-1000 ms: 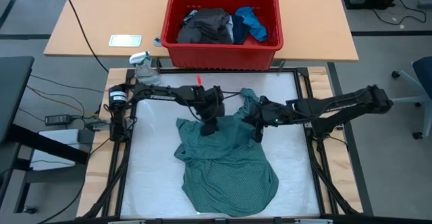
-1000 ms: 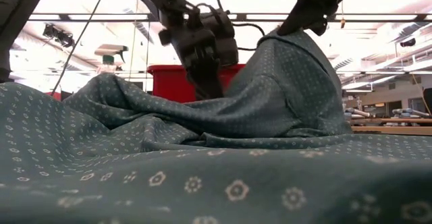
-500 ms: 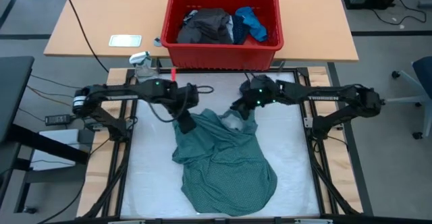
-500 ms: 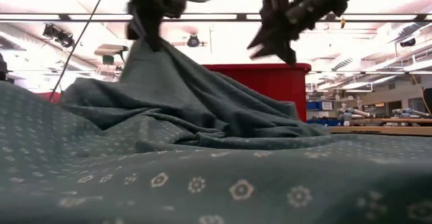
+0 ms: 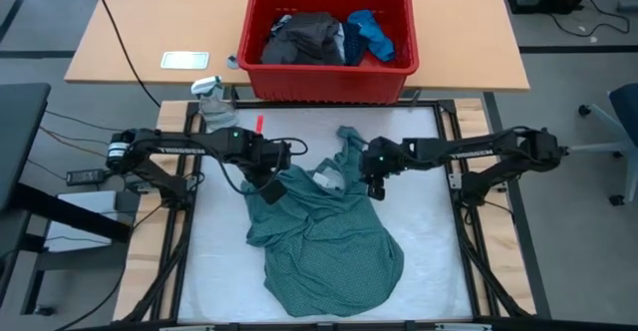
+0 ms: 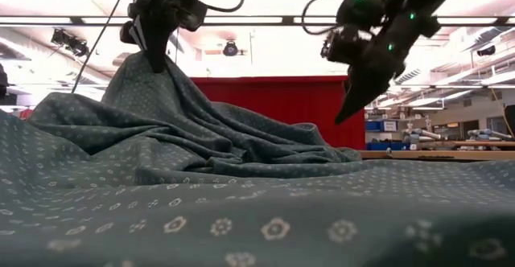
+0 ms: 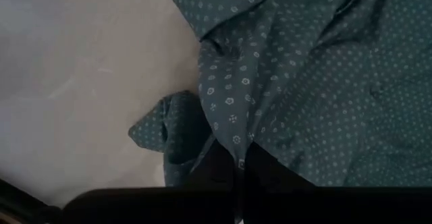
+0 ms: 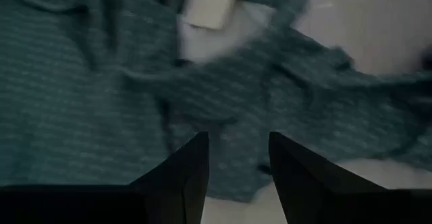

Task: Fold laundry
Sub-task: Fold the green shirt

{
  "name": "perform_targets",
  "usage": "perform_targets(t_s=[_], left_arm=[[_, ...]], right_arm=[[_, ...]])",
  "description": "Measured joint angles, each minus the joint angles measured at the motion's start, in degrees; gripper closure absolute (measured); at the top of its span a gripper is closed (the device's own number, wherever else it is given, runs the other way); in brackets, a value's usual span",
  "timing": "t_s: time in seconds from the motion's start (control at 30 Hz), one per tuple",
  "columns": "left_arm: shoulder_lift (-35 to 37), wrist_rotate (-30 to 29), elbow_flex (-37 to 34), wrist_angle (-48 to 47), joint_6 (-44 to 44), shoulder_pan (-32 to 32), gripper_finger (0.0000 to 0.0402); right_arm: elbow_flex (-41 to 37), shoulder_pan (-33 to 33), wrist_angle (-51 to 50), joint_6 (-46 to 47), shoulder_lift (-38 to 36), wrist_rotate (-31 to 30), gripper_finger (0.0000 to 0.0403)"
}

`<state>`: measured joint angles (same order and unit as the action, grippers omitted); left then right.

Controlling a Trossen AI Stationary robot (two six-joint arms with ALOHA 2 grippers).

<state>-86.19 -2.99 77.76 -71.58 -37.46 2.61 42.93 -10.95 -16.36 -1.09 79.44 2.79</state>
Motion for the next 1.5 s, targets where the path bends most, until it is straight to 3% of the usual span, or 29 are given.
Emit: perform_targets(t_s=[0.43,0.53,0.67,0.8,1.0,1.13,1.37,1.5], left_arm=[[0.0,-0.1,0.0,0.4,0.8,0.2,0.0401],[0.0,-0.1,0.0,0.3,1.6,0.2,0.0400],[0.0,-0.6,0.0,-0.2,2.2,0.2,0.0400],[1.5,-1.8,0.0,-4.8,3.0,0.2,0.0400],[9.3,-4.2,0.0,-7.5,3.2,0.2,0.0400],[16.5,-9.1,0.1,-2.8,8.9,0.1,0.0401],[27.7,-11.1,2.0,10.3,17.6,-1.0,0.0401],[29.8,-8.2,6.4,17.3,16.4,-6.0,0.0401]], right_arm=[[-2.9,-3.1,7.4,-3.6,9.4,6.3,0.0260],[-2.8,-3.1,8.3,-3.6,10.5,6.2,0.0297],[-2.7,-3.1,5.8,-3.5,8.9,5.7,0.0386],[0.4,-3.0,-4.9,-1.4,2.2,4.1,0.0395],[13.3,-1.4,-27.8,-1.2,-12.6,-6.1,0.0399],[25.1,1.3,-35.2,-5.2,-18.3,-13.8,0.0400],[44.9,5.2,-39.0,2.0,-19.8,-14.1,0.0401],[54.0,8.8,-42.4,5.5,-19.0,-7.9,0.0402]])
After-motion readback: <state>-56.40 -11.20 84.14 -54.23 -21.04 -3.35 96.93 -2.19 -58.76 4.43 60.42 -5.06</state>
